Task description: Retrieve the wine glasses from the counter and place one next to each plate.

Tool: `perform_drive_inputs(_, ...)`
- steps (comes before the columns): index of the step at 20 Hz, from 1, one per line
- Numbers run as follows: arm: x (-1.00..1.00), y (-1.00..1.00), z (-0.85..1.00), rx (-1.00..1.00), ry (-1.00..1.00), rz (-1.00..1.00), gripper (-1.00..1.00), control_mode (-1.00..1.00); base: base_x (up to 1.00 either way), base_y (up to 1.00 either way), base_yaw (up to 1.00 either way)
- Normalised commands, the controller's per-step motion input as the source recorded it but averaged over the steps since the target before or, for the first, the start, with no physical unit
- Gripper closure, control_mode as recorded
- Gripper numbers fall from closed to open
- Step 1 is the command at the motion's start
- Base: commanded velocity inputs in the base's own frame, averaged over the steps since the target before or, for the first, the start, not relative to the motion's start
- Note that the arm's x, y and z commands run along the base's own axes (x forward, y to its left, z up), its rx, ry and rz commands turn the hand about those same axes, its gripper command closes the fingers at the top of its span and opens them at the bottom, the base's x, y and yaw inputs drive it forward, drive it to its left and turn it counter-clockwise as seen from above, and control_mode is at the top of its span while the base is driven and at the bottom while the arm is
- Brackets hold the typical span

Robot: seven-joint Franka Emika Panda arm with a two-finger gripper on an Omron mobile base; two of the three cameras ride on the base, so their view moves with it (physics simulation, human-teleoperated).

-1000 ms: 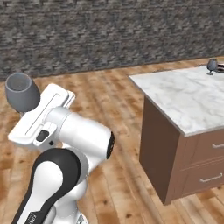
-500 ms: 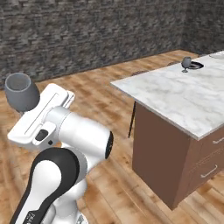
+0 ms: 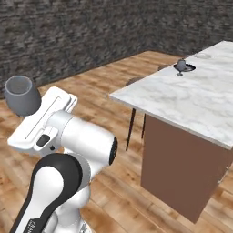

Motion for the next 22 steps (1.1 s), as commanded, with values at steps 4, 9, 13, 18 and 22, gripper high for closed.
perform_drive_inputs(4, 0.00, 0.00, 0.00, 0.00, 0.00, 0.00, 1.00, 1.00, 0.46, 1.00, -0.43)
perform_drive_inputs(9, 0.00, 0.00, 0.00, 0.00, 0.00, 0.00, 1.00, 1.00, 0.46, 1.00, -0.43)
perform_drive_inputs(13, 0.00, 0.00, 0.00, 0.00, 0.00, 0.00, 1.00, 1.00, 0.46, 1.00, -0.43)
perform_drive_inputs(18, 0.00, 0.00, 0.00, 0.00, 0.00, 0.00, 1.00, 1.00, 0.47, 1.00, -0.43)
perform_drive_inputs(22, 0.00, 0.00, 0.00, 0.00, 0.00, 0.00, 1.00, 1.00, 0.49, 1.00, -0.41)
